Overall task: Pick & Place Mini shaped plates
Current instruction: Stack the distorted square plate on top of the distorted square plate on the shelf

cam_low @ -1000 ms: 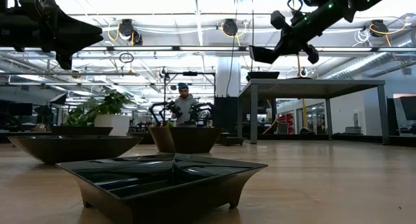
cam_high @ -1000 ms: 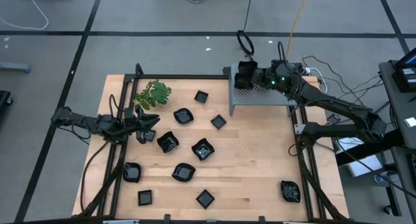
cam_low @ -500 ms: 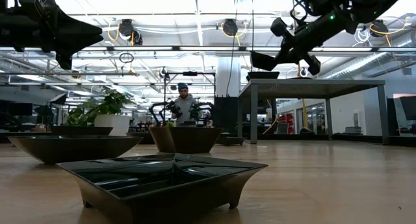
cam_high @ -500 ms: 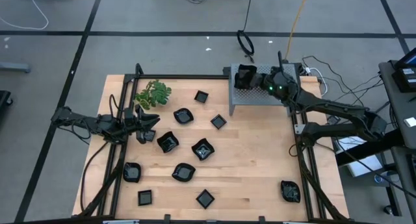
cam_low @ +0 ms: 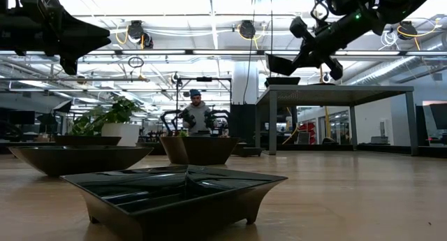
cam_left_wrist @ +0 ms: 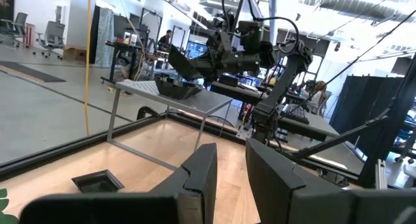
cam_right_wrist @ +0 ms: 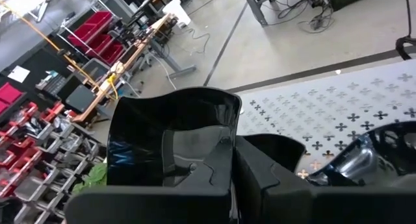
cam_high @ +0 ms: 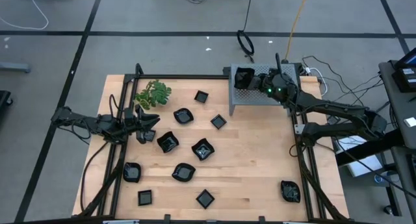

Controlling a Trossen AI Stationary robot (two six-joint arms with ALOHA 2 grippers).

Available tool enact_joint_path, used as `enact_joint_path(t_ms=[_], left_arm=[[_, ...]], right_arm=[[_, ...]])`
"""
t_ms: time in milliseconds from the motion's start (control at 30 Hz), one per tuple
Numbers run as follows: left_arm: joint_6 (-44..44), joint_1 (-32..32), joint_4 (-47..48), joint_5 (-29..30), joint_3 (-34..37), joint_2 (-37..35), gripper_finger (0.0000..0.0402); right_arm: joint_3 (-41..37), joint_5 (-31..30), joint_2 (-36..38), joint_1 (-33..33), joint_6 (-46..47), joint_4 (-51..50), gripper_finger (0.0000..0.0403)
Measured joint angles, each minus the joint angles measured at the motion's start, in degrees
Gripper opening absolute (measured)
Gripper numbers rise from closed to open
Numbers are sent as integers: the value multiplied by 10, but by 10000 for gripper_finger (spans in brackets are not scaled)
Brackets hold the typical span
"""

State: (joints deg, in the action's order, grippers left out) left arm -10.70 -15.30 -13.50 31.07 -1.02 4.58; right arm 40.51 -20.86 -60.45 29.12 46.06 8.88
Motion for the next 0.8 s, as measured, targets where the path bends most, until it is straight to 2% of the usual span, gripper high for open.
enact_joint_path(t_ms=[800], left_arm=[[0, 0, 0, 0, 0, 0, 86]], right_arm=[[0, 1, 0, 0, 28, -25, 0]])
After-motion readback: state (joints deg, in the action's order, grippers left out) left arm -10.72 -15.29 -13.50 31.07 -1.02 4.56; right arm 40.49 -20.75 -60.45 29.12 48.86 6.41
